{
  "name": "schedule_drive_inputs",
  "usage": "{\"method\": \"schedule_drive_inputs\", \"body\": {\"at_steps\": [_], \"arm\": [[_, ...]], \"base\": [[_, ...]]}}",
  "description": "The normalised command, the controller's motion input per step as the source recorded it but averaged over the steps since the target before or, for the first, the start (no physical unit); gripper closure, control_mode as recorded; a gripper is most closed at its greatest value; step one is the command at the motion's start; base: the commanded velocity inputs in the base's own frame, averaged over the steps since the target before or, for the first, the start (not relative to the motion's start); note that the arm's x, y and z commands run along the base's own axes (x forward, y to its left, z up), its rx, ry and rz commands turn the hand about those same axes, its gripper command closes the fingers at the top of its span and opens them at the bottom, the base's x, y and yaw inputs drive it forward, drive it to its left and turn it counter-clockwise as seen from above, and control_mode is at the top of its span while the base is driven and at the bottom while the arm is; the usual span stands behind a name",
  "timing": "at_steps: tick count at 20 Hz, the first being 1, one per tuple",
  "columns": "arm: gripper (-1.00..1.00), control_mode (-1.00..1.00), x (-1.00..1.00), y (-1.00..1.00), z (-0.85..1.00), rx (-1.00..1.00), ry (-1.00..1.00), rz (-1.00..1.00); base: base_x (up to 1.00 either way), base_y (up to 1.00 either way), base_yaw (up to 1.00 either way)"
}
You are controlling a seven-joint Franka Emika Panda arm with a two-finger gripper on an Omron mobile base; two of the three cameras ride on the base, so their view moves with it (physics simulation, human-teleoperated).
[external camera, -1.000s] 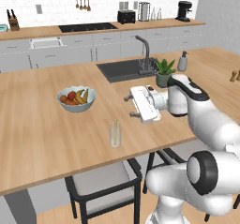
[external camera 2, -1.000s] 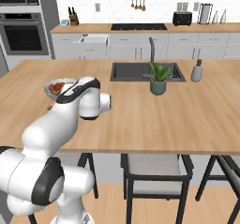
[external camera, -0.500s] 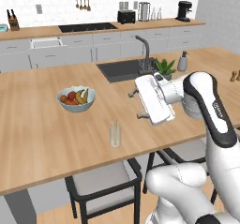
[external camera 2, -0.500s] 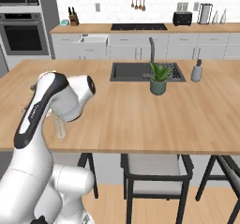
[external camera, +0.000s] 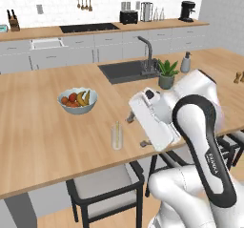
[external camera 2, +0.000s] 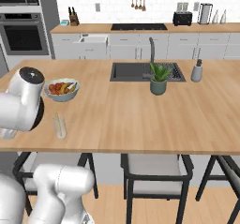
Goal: Take a straw from the drawer in front and place it inside the glass cup on the dining counter.
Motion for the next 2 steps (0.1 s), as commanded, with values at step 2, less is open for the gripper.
{"method": "schedule_drive_inputs", "body": {"at_steps": [2], "arm": [[-1.00,-1.00,-0.06,0.16,-0.40,-0.64,0.00,-0.09]], "base": [[0.00,0.00,0.00]]}}
